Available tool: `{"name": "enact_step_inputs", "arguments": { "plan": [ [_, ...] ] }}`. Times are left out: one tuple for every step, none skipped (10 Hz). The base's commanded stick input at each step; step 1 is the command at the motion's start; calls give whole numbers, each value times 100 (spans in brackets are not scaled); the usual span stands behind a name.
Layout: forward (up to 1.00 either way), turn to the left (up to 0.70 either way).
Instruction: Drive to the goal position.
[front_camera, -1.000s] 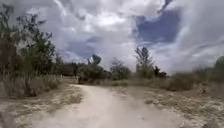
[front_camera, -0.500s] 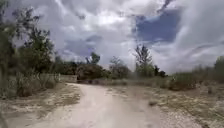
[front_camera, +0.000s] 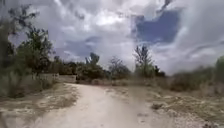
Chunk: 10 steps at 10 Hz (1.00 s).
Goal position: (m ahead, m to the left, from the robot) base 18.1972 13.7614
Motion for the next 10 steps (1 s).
{"name": "enact_step_inputs", "arguments": {
  "plan": [
    [50,0],
    [50,0],
    [50,0],
    [50,0],
    [50,0],
    [50,0],
    [50,0],
    [50,0],
    [50,0],
    [50,0]
  ]
}}
